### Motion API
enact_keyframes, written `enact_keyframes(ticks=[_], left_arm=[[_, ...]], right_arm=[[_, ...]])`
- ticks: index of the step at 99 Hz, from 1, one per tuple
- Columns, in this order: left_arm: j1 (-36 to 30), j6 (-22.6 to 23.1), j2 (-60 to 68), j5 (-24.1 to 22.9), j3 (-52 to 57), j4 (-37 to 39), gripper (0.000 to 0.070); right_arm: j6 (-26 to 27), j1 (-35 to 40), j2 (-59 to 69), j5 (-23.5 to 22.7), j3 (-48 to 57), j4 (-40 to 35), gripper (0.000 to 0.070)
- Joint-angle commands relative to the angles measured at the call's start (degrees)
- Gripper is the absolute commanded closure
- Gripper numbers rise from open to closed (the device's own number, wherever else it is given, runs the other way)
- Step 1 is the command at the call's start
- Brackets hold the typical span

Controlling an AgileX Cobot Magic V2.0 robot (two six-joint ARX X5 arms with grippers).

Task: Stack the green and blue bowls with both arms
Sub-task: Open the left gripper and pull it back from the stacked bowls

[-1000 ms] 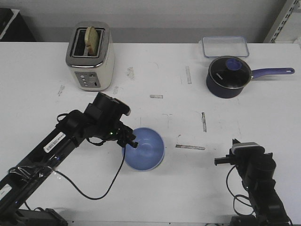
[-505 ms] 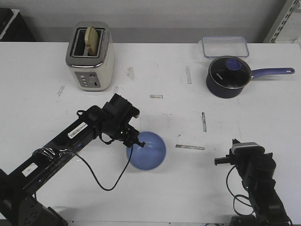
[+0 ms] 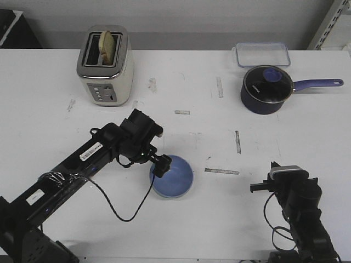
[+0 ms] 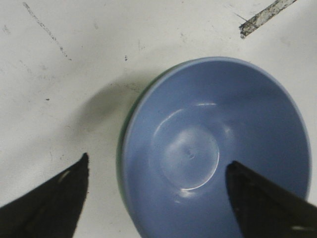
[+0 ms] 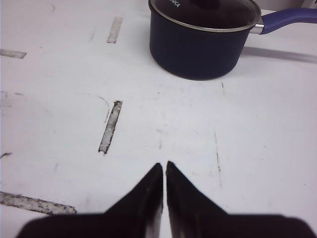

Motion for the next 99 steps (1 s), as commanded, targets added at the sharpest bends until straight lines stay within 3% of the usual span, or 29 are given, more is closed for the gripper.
enact_keyframes(ticks=[1, 22, 27, 41, 53, 67, 87, 99], left_arm=[[-0.55, -0.33, 1.01, 0.13, 1.01, 0.07, 0.0041], [-0.46, -0.33, 0.98, 0.09, 3.69, -1.38, 0.0074], [-0.42, -0.33, 0.94, 0.07, 4.70, -1.44, 0.0160], [0.66, -0.28, 0.39, -0.07, 7.78, -1.44, 0.0507], [2.16, -0.09, -0.22, -0.07, 10.19, -1.25, 0.0666], [4.90, 0.68, -1.36, -1.81, 11.58, -1.29, 0.0699], [10.21, 4.87, -2.86, -12.66, 11.47, -7.37, 0.0699], [14.91, 5.07, -4.90, -13.62, 8.24, -6.95, 0.0699]], right_arm=[[0.59, 0.09, 0.33, -0.04, 0.31, 0.63, 0.0700], [0.59, 0.09, 0.33, -0.04, 0.31, 0.63, 0.0700], [0.59, 0.09, 0.33, -0.04, 0.31, 0.63, 0.0700], [0.59, 0.09, 0.33, -0.02, 0.31, 0.63, 0.0700], [0.59, 0.09, 0.33, -0.02, 0.31, 0.63, 0.0700], [0.57, 0.09, 0.33, -0.02, 0.31, 0.63, 0.0700], [0.59, 0.07, 0.33, 0.07, 0.31, 0.61, 0.0700], [0.59, 0.07, 0.33, 0.07, 0.31, 0.61, 0.0700]])
